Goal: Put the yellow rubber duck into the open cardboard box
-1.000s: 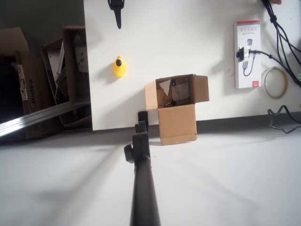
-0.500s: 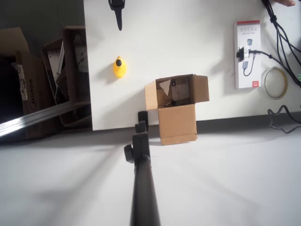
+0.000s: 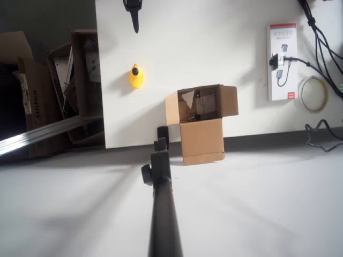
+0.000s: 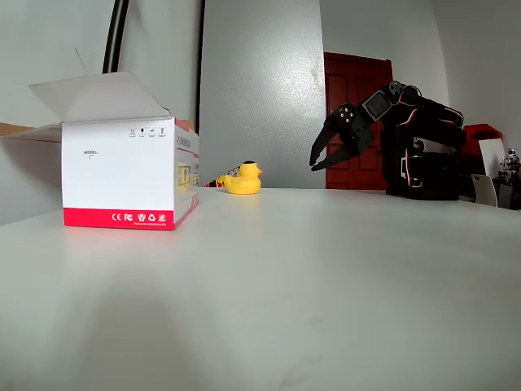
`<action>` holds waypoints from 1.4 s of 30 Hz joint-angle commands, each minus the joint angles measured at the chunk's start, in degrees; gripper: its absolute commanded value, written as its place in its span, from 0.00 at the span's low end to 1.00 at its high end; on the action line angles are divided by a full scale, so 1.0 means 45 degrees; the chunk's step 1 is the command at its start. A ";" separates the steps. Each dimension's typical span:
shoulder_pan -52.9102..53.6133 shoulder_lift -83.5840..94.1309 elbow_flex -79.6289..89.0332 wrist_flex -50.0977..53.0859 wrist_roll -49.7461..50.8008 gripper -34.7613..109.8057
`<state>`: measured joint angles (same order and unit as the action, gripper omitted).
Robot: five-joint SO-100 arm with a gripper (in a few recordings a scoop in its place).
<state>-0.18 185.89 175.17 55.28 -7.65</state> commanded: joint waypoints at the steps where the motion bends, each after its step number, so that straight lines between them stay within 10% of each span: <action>1: 0.0176 0.0098 -0.0664 0.0137 0.0156 0.24; 26: 0.0625 -1.5938 -1.2051 0.0371 -0.1172 0.35; 42: 0.0293 -1.8203 -1.3086 -0.1270 -0.1035 0.42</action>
<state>1.32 104.33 119.44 50.45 -12.48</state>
